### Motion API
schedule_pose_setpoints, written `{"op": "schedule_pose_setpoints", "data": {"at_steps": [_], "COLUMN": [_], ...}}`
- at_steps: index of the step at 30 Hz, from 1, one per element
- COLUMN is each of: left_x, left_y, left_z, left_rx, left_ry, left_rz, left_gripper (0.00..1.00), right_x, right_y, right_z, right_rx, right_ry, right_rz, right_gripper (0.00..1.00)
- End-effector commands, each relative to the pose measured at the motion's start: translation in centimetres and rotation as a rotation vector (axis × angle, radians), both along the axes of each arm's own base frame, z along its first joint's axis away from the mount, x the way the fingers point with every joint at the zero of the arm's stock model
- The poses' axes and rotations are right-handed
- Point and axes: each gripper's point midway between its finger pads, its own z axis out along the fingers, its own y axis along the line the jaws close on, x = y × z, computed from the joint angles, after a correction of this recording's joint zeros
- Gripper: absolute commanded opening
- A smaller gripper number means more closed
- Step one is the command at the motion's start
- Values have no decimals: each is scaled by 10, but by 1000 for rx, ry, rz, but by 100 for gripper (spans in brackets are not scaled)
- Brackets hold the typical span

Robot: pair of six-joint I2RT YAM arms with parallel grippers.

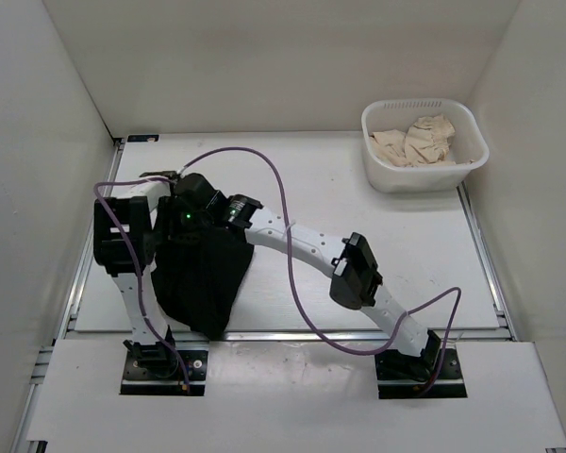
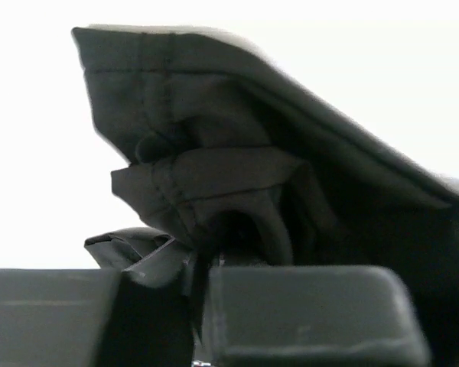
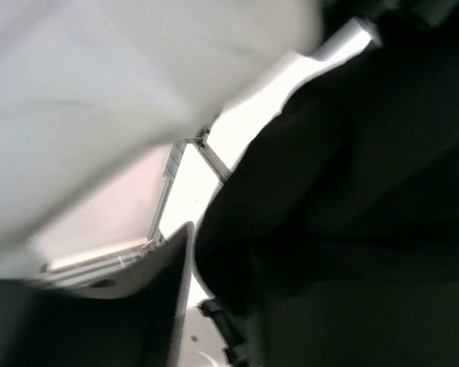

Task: Fold and stack the trousers
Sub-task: Fold the trousers

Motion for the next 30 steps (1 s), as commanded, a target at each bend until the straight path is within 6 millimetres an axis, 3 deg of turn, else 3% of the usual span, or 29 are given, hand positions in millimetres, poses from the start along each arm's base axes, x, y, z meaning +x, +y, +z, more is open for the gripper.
{"op": "schedule_pose_setpoints", "data": {"at_steps": [1,2,4,5,6,7,9,12,13,14,16,17,18,19,20,21,22,23,25,26,27,28,30], "left_x": [25,28,34,35,41,44,53,62,67,71,73,73,74,76,73,76,75,74,71,62,54,51,37], "left_y": [12,25,38,49,57,64,82,91,92,92,97,98,106,108,107,106,101,94,74,66,54,39,27], "left_z": [3,5,10,12,14,17,25,38,44,54,63,67,71,77,77,91,97,104,128,132,143,149,158], "left_rx": [32,45,57,60,70,85,100,105,106,109,133,143,167,178,177,172,145,123,66,28,-12,-76,-129], "left_ry": [-99,-110,-134,-142,-153,-166,-195,-227,-241,-271,-295,-307,-313,-330,-317,-360,-371,-384,-447,-436,-454,-458,-441], "left_rz": [14,48,82,115,131,145,186,207,207,208,209,210,220,221,220,223,222,212,187,184,168,152,149], "left_gripper": [23,26,39,42,45,46,49,55,56,59,69,70,70,70,70,70,70,72,72,72,73,74,74], "right_x": [-23,-23,-23,-25,-25,-26,-26,-28,-31,-29,-32,-35,-36,-35,-34,-34,-34,-33,-27,-13,-24,-20,-3], "right_y": [15,18,23,22,21,17,3,-25,-40,-53,-78,-91,-106,-116,-131,-143,-155,-180,-200,-194,-209,-210,-196], "right_z": [-82,-81,-77,-77,-57,-54,-42,-22,-24,-1,-13,14,-5,-6,9,3,12,-34,-51,-52,-90,-101,-102], "right_rx": [-85,-74,-55,-53,-26,-29,-44,-100,-154,-153,-229,-194,-247,-266,-259,-282,-260,-349,-302,-203,-235,-221,-111], "right_ry": [163,165,137,131,100,83,20,-63,-65,-119,-116,-144,-137,-142,-159,-124,-121,-58,89,118,218,246,258], "right_rz": [84,95,123,140,151,161,171,189,191,174,153,137,120,90,45,-17,-71,-125,-252,-290,-322,-339,-341], "right_gripper": [62,78,98,99,99,99,99,99,99,99,99,99,99,99,99,99,99,99,99,99,99,99,99]}}
